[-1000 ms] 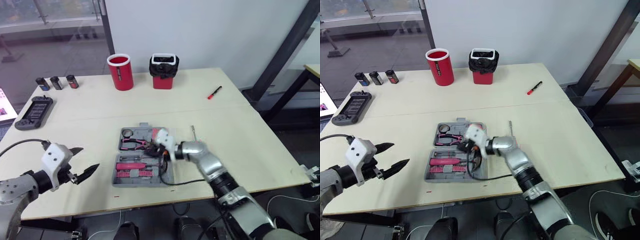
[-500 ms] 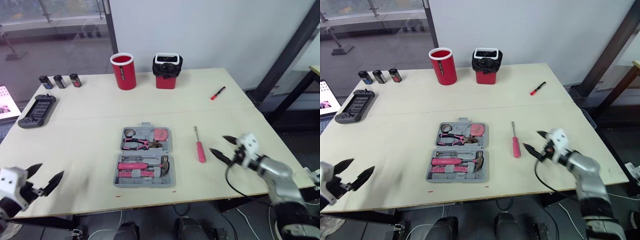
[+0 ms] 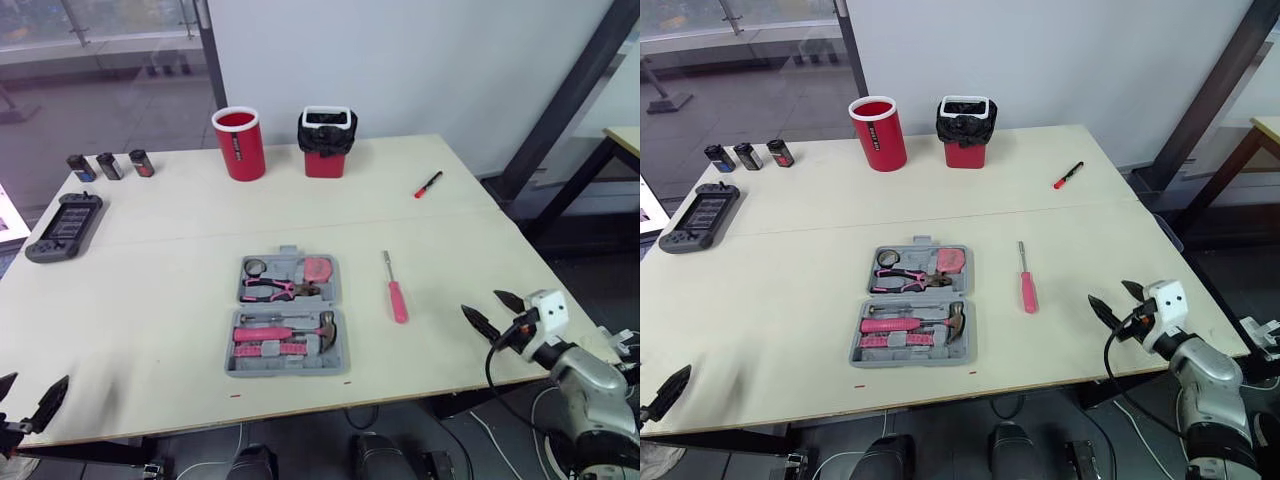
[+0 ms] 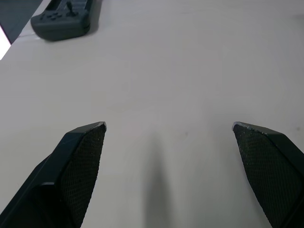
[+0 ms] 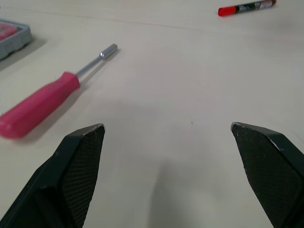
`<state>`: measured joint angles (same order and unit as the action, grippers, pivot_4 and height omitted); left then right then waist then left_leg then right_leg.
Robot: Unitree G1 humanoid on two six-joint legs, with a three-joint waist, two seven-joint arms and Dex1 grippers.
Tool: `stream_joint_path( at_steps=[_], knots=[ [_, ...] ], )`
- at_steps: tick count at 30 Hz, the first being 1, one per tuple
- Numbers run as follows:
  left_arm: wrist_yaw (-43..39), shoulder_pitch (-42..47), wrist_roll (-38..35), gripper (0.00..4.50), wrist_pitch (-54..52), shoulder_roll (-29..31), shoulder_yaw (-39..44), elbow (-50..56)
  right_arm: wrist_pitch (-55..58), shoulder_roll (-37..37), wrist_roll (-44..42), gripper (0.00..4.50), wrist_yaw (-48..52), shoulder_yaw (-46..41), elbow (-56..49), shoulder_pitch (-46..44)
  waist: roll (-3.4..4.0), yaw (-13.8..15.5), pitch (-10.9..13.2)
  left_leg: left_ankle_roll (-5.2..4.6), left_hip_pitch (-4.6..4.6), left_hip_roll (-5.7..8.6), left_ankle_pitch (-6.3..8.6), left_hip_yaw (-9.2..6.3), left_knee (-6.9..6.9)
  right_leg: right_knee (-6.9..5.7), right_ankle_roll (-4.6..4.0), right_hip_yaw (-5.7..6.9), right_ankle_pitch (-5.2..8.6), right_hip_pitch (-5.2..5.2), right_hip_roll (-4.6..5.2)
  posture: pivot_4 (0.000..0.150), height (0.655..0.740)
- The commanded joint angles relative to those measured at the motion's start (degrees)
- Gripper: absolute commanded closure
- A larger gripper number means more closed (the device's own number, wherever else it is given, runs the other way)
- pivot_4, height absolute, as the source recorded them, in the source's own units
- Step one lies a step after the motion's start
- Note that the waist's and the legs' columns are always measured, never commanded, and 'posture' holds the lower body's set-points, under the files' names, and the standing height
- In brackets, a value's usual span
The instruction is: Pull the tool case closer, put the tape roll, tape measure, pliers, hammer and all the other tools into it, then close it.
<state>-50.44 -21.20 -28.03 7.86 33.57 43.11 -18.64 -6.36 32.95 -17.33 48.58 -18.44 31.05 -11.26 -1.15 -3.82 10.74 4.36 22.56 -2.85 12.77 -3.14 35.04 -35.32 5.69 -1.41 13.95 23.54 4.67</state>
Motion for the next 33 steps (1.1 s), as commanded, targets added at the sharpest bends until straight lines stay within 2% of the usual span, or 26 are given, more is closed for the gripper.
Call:
stream_joint_path(
  at_steps=[1, 2, 3, 4, 9, 11, 17, 23, 29, 33],
  knots=[
    [-3.19, -1.59, -0.11, 0.0, -3.85, 2.48, -5.21, 10.07, 2.65, 1.24, 1.97, 0.01, -0.9, 3.14, -5.87, -2.03, 0.2, -0.12, 0.05, -0.01, 0.07, 0.05, -0.01, -0.2, -0.11, -0.11, 0.01, 0.12, 0.0, -0.13, 0.04, 0.15, 0.74],
    [-3.81, -1.69, 0.07, 0.0, -4.96, 3.08, -6.77, 12.65, 5.32, 1.27, 1.36, 0.01, -0.95, 3.58, -6.94, -2.7, 0.35, -0.29, 0.08, -0.06, 0.4, 0.41, -0.04, -0.89, -0.18, -0.14, 0.23, 0.95, 0.14, -0.53, 0.5, 0.15, 0.74],
    [-4.05, -1.59, -0.29, 0.0, -6.29, 3.62, -7.79, 14.87, 7.49, 1.46, 1.29, 0.01, -1.3, 4.09, -7.72, -3.3, 0.41, -0.36, 0.09, -0.17, 0.39, 0.89, -0.11, -1.71, -0.18, -0.38, 0.37, 1.68, 0.45, -0.82, 0.92, 0.15, 0.74],
    [-4.33, -1.19, -0.79, 0.0, -8.2, 4.71, -9.08, 18.04, 9.37, 1.75, 1.69, 0.01, -1.86, 4.82, -8.77, -4.23, 0.47, -0.02, 0.13, -0.26, 0.11, 1.27, -0.18, -2.19, -0.02, -0.85, 0.46, 1.99, 0.85, -0.69, 1.23, 0.15, 0.74],
    [-4.78, 3.33, -2.4, 0.0, -16.49, 9.93, -13.74, 28.98, 19.56, 2.45, 3.97, 0.01, -5.89, 8.25, -14.68, -8.82, 0.65, 2.11, 0.19, -0.25, 0.42, 0.92, -0.18, -1.85, 0.01, -1.0, 0.22, 1.74, 0.79, -0.22, 0.83, 0.15, 0.74],
    [-5.75, 5.96, -3.09, 0.0, -19.5, 11.91, -16.28, 32.26, 21.12, 2.96, 8.04, 0.01, -7.88, 11.9, -17.87, -10.3, 0.65, 2.34, 0.19, -0.24, 0.45, 0.93, -0.18, -1.74, 0.05, -0.98, 0.2, 1.66, 0.77, -0.19, 0.84, 0.15, 0.74],
    [-6.75, 14.82, -6.3, 0.0, -28.19, 15.53, -22.75, 38.7, 42.5, 1.75, 8.98, 0.01, -13.69, 15.27, -24.3, -16.35, 0.66, 2.64, 0.21, -0.24, 0.72, 0.94, -0.17, -1.55, 0.05, -0.83, 0.23, 1.5, 0.75, 0.04, 0.84, 0.15, 0.74],
    [-6.36, 23.07, -9.02, 0.0, -35.51, 16.35, -27.53, 41.1, 63.81, -4.21, 7.63, 0.01, -23.1, 13.87, -28.82, -20.93, 0.65, 2.72, 0.21, -0.24, 0.8, 0.92, -0.17, -1.6, -0.02, -0.89, 0.27, 1.5, 0.76, 0.18, 0.76, 0.15, 0.74],
    [-5.15, 26.73, -8.9, 0.0, -38.39, 15.72, -29.37, 41.82, 72.77, -10.7, 8.31, 0.01, -31.29, 12.8, -31.25, -21.51, 0.65, 2.67, 0.22, -0.25, 0.81, 0.93, -0.18, -1.6, 0.04, -0.9, 0.28, 1.48, 0.75, 0.16, 0.75, 0.15, 0.74],
    [-5.16, 26.54, -7.92, 0.0, -37.83, 15.59, -29.58, 40.98, 73.72, -12.69, 8.69, 0.01, -34.29, 12.78, -30.87, -21.21, 0.66, 2.66, 0.22, -0.25, 0.81, 0.93, -0.18, -1.6, 0.03, -0.91, 0.29, 1.48, 0.75, 0.17, 0.75, 0.15, 0.74]
  ],
)
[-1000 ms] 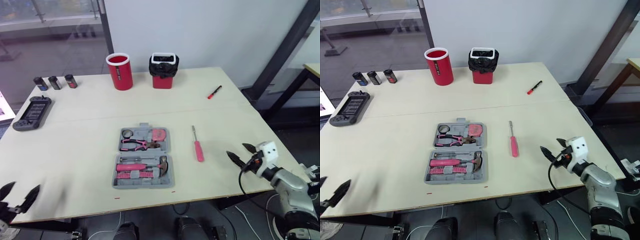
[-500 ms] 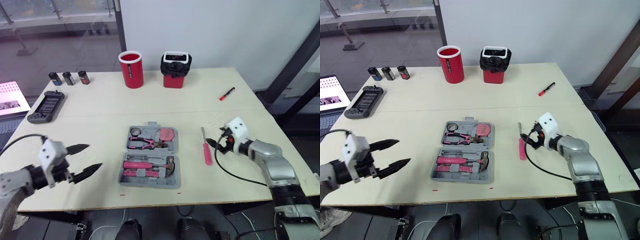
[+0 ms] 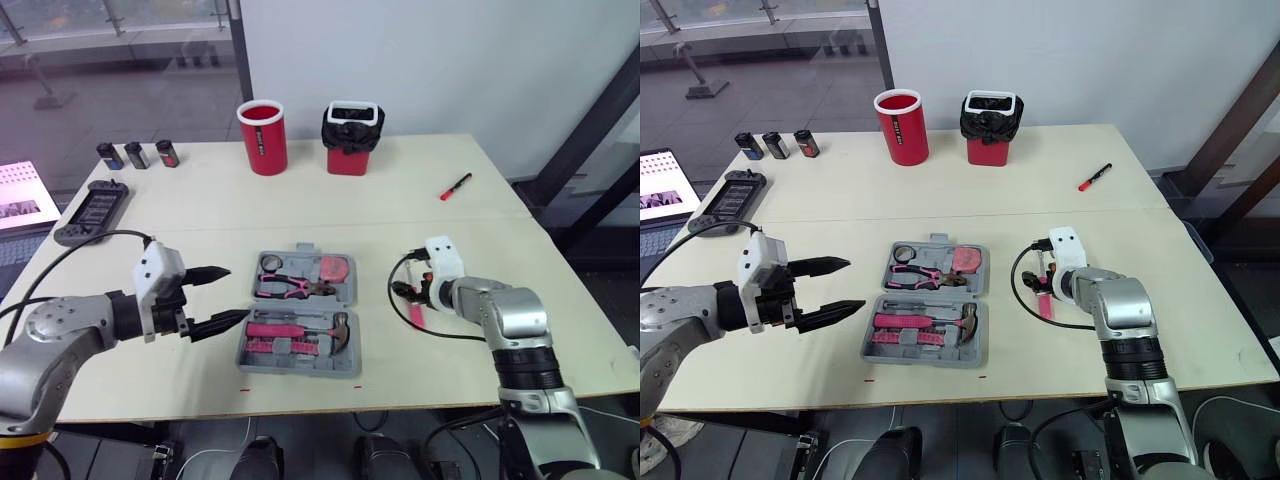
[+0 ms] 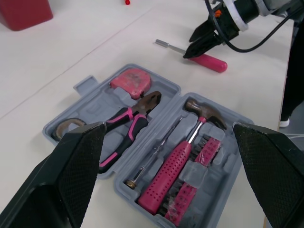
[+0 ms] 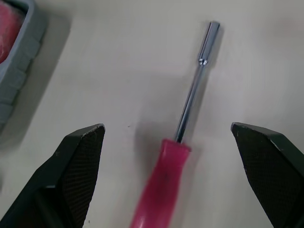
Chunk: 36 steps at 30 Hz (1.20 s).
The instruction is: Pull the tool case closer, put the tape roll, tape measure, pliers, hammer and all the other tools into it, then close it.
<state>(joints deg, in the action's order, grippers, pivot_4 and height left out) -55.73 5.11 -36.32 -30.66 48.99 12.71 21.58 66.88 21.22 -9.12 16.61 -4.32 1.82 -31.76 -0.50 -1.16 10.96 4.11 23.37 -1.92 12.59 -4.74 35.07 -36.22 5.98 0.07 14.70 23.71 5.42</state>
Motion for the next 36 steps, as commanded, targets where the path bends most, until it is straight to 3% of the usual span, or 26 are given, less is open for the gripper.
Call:
stream_joint_path(
  at_steps=[1, 3, 9, 10, 22, 30, 36],
  knots=[
    [0.07, 0.07, 0.58, 0.0, 0.88, 0.16, 0.76, 0.62, 0.64, -1.39, 0.49, 0.26, -2.96, -1.39, -1.18, -0.77, 0.0, 0.0, 0.0, 0.0, 0.0, 0.0, 0.0, 0.0, 0.0, 0.0, 0.0, 0.0, 0.0, 0.0, 0.0, 0.15, 0.74],
    [-0.06, -0.24, 1.1, 0.0, 1.25, 0.09, 0.6, 0.35, 1.24, -2.36, 0.37, 0.9, -4.01, -1.29, -0.28, -0.83, 0.0, -0.04, 0.0, 0.0, 0.0, 0.0, 0.0, 0.0, 0.01, 0.0, 0.0, 0.0, 0.0, 0.0, 0.0, 0.15, 0.74],
    [0.04, -1.36, 1.94, 0.0, 2.0, -0.28, 0.77, 0.02, 2.47, -2.66, -0.49, 3.96, -4.19, -0.49, -1.83, 0.03, -0.01, -0.03, 0.0, 0.0, -0.01, 0.0, 0.0, 0.0, 0.01, -0.01, 0.0, 0.0, 0.0, -0.01, -0.01, 0.15, 0.74],
    [0.02, -1.73, 2.09, 0.0, 2.17, -0.37, 0.76, 0.0, 3.21, -2.65, -0.66, 4.12, -4.1, -0.11, -2.74, 0.58, 0.0, -0.03, 0.0, -0.01, 0.0, 0.0, 0.0, 0.0, 0.01, -0.01, 0.0, 0.0, 0.0, -0.01, -0.01, 0.15, 0.74],
    [-0.41, -4.09, 2.66, 0.0, 3.29, -1.36, 0.62, -1.16, 11.77, -4.04, -3.41, 4.12, -3.69, 0.9, -17.1, 9.89, -0.02, -0.05, -0.02, -0.01, -0.03, -0.01, 0.0, -0.03, 0.05, -0.02, -0.02, 0.0, -0.01, -0.03, -0.01, 0.15, 0.74],
    [-1.66, -4.25, 3.38, 0.0, 4.35, -1.15, 0.78, -3.07, 12.5, -1.9, -3.85, 0.12, -3.07, 0.27, -18.24, 8.75, -0.02, 0.0, -0.03, -0.01, -0.03, -0.02, 0.0, -0.03, 0.06, -0.03, -0.03, 0.0, -0.01, -0.04, -0.02, 0.15, 0.74],
    [-1.47, -5.89, 3.23, 0.0, 5.17, -1.41, 2.42, -3.22, 9.36, 12.51, -9.58, 0.05, 10.93, 3.26, -17.06, 1.64, 0.0, -0.12, 0.02, -0.01, 0.01, 0.0, 0.0, -0.02, 0.11, 0.01, -0.03, -0.04, -0.01, -0.04, -0.02, 0.15, 0.74]
  ],
)
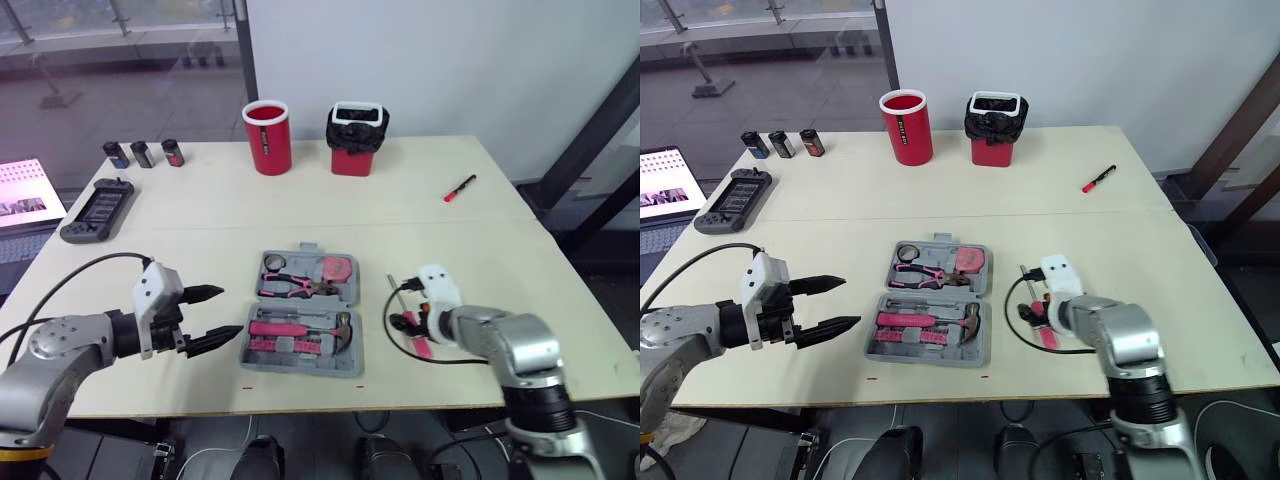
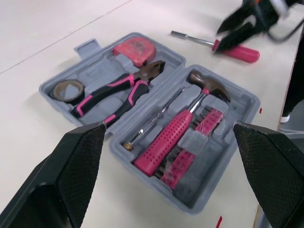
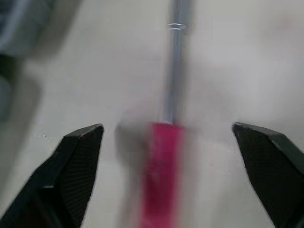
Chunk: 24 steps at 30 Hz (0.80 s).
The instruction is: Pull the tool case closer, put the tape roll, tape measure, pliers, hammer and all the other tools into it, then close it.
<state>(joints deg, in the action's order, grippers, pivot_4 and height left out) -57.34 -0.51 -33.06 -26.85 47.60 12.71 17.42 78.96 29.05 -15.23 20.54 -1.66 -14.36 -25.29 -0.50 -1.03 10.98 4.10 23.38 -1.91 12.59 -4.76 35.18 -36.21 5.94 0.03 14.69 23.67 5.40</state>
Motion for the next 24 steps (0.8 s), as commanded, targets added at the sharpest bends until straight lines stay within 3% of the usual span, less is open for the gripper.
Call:
stream_joint_path(
  at_steps=[1, 5, 8, 12, 15, 17, 20, 24],
  knots=[
    [0.44, -0.56, -0.21, 0.0, 1.44, -0.22, 2.77, 1.1, -3.57, 7.6, -4.7, 0.05, 10.66, 2.39, -0.12, -6.83, 0.01, -0.43, 0.01, 0.0, -0.01, -0.02, 0.0, 0.01, -0.01, -0.01, -0.01, 0.0, -0.01, 0.03, -0.01, 0.15, 0.74],
    [1.83, -2.01, -0.71, 0.0, 1.93, -1.79, 3.82, 2.09, -16.29, 19.36, -1.92, 0.05, 26.74, 14.82, 6.22, -15.18, 0.02, -1.07, 0.02, -0.01, -0.03, -0.06, 0.0, 0.0, -0.09, -0.02, -0.01, 0.01, 0.0, 0.05, -0.05, 0.15, 0.74],
    [5.05, -1.43, -4.8, 0.0, 0.92, -5.76, 6.44, 3.48, -36.91, 25.09, 8.37, 0.05, 37.78, 25.69, 14.23, -20.47, -0.04, -1.3, 0.06, -0.01, -0.01, -0.06, 0.01, 0.03, -0.06, 0.08, 0.03, 0.01, 0.02, 0.0, -0.04, 0.15, 0.74],
    [5.81, -2.9, -3.46, 0.0, 1.31, -5.83, 6.5, 4.83, -63.36, 27.1, 20.84, 0.05, 50.6, 35.99, 26.45, -27.38, -0.17, -1.46, 0.14, 0.0, 0.0, -0.05, 0.01, 0.04, -0.05, 0.08, 0.09, 0.0, 0.0, 0.0, -0.04, 0.15, 0.74],
    [6.67, -4.26, -3.37, 0.0, 1.36, -6.14, 6.76, 6.06, -96.75, 26.05, 33.49, 0.05, 48.1, 42.77, 36.72, -32.13, -0.14, -1.75, 0.16, 0.01, -0.01, -0.05, 0.0, 0.1, -0.06, 0.06, 0.16, -0.02, -0.05, 0.04, -0.04, 0.15, 0.74],
    [7.38, -5.09, -3.34, 0.0, 1.5, -6.35, 7.08, 6.76, -111.71, 23.91, 39.52, 0.05, 44.6, 45.6, 43.64, -34.96, -0.13, -1.76, 0.17, 0.02, -0.02, -0.06, 0.0, 0.11, -0.08, 0.04, 0.18, -0.03, -0.06, 0.09, -0.05, 0.15, 0.74],
    [8.46, -6.6, -3.34, 0.0, 1.69, -6.75, 7.54, 7.98, -127.5, 20.45, 47.32, 0.05, 38.46, 48.45, 52.09, -38.4, -0.14, -1.8, 0.17, 0.05, -0.03, -0.07, -0.02, 0.11, -0.08, 0.0, 0.17, -0.04, -0.07, 0.09, -0.05, 0.15, 0.74],
    [9.53, -8.2, -3.23, 0.0, 1.77, -7.13, 8.1, 9.15, -140.29, 17.99, 58.08, 0.05, 28.78, 50.99, 58.05, -41.19, -0.12, -1.42, 0.2, 0.12, -0.02, -0.05, -0.06, 0.11, -0.08, 0.0, 0.23, -0.09, -0.11, 0.09, -0.05, 0.15, 0.74]
  ],
)
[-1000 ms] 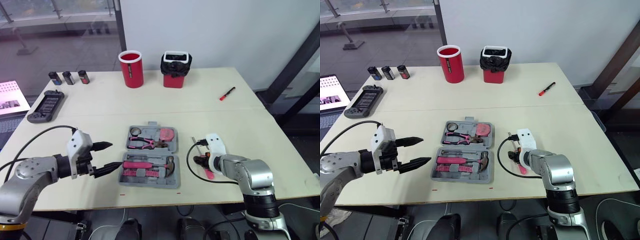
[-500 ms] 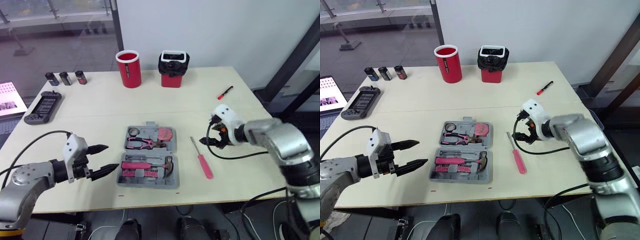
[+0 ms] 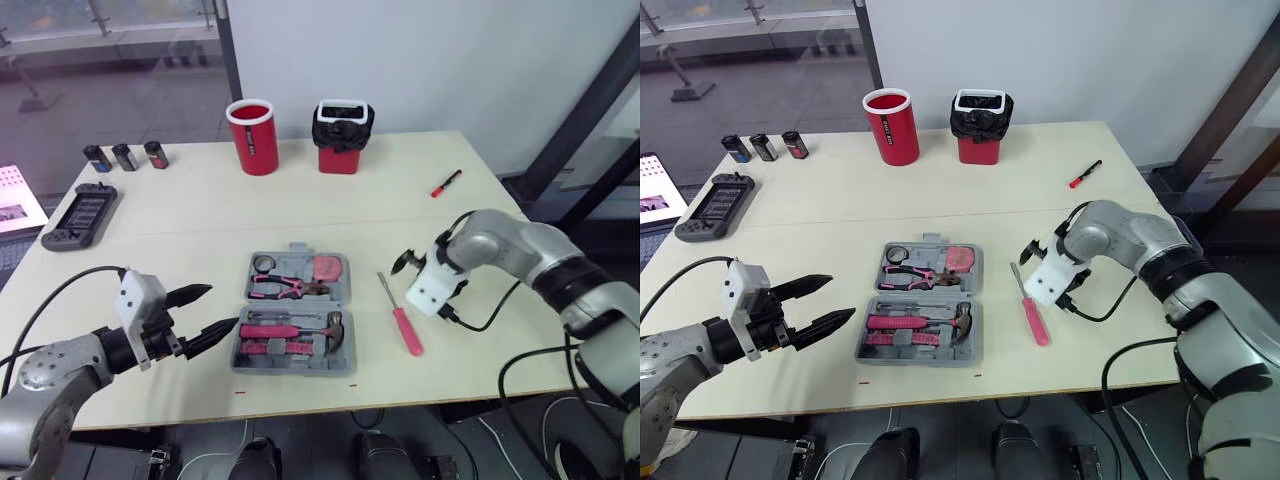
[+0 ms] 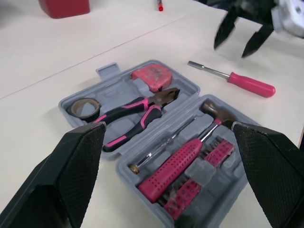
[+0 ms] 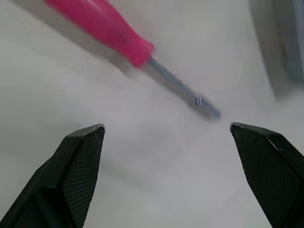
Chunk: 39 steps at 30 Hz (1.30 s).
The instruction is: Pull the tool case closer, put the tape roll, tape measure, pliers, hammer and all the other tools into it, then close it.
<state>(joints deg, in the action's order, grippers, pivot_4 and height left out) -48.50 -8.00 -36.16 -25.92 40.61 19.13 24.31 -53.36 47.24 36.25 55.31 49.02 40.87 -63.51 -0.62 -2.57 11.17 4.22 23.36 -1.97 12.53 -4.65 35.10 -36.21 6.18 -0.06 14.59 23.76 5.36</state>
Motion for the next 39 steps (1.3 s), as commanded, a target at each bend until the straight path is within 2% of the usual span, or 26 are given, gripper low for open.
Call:
stream_joint_path(
  at_steps=[1, 5, 10, 13, 20, 30, 33, 37, 39],
  knots=[
    [0.95, -1.3, 0.03, 0.0, 0.85, -0.17, 1.76, 2.64, -9.72, -0.77, 8.2, 0.05, -7.15, 0.72, 3.87, -3.28, -0.01, 0.2, 0.01, 0.01, 0.0, 0.0, 0.0, -0.01, 0.0, 0.0, -0.02, 0.0, 0.01, -0.01, 0.0, 0.15, 0.74],
    [1.91, -2.99, -0.32, 0.0, 0.66, -0.32, 2.52, 3.87, -14.75, -3.47, 14.43, 0.05, -11.78, 2.24, 6.05, -4.67, -0.01, 0.05, 0.0, 0.03, -0.02, 0.01, -0.02, -0.01, 0.01, -0.01, -0.13, -0.04, 0.05, -0.05, 0.0, 0.15, 0.74],
    [2.42, -3.34, -0.63, 0.0, 0.43, -0.02, 2.92, 4.31, -15.62, -7.89, 19.31, 0.05, -14.01, 3.45, 10.11, -7.77, 0.01, -0.15, 0.01, 0.06, -0.16, 0.01, -0.04, -0.02, 0.02, -0.16, -0.19, -0.08, 0.02, -0.07, -0.02, 0.15, 0.74],
    [2.61, -3.39, -0.76, 0.0, 0.21, 0.07, 2.96, 4.43, -15.98, -9.78, 22.47, 0.88, -15.94, 4.69, 11.53, -9.45, 0.01, -0.09, 0.01, 0.09, -0.19, 0.01, -0.07, -0.02, 0.03, -0.22, -0.2, -0.1, 0.02, -0.08, -0.02, 0.15, 0.74],
    [2.47, -3.33, -0.65, 0.0, 0.0, 0.37, 2.71, 4.11, -19.3, -11.24, 22.49, 4.44, -14.64, 5.32, 13.14, -10.85, 0.01, 0.04, 0.01, 0.1, -0.2, 0.02, -0.07, -0.03, 0.02, -0.21, -0.19, -0.11, 0.03, -0.12, -0.02, 0.15, 0.74],
    [2.57, -1.88, -0.32, 0.0, -0.29, 0.26, 1.28, 3.74, -15.72, -11.48, 20.52, 4.44, -11.7, 3.44, 15.84, -11.17, 0.01, -0.03, 0.01, 0.1, -0.3, 0.01, -0.07, -0.03, 0.04, -0.35, -0.2, -0.15, 0.03, -0.14, -0.04, 0.15, 0.74],
    [2.47, -1.74, -0.19, 0.0, -0.26, 0.31, 1.11, 3.64, -11.65, -12.39, 14.2, 3.65, -3.94, 0.45, 18.61, -11.35, 0.01, -0.13, 0.02, 0.1, -0.35, 0.01, -0.07, -0.02, 0.04, -0.38, -0.2, -0.19, 0.03, -0.16, -0.06, 0.15, 0.74],
    [2.09, -1.44, -0.06, 0.0, -0.13, 0.47, 0.94, 3.13, -13.21, -8.46, 12.53, 1.71, -3.43, -0.7, 9.33, -7.12, 0.02, 0.02, 0.02, 0.1, -0.49, 0.01, -0.07, -0.02, 0.03, -0.48, -0.2, -0.23, 0.04, -0.22, -0.07, 0.15, 0.74],
    [1.99, -1.14, 0.17, 0.0, -0.06, 0.53, 0.62, 2.83, -12.78, -7.62, 11.45, 1.71, -2.05, -0.87, 6.78, -4.97, 0.01, 0.14, 0.01, 0.1, -0.56, 0.01, -0.07, -0.02, 0.03, -0.49, -0.2, -0.24, 0.05, -0.29, -0.09, 0.15, 0.74]
  ],
)
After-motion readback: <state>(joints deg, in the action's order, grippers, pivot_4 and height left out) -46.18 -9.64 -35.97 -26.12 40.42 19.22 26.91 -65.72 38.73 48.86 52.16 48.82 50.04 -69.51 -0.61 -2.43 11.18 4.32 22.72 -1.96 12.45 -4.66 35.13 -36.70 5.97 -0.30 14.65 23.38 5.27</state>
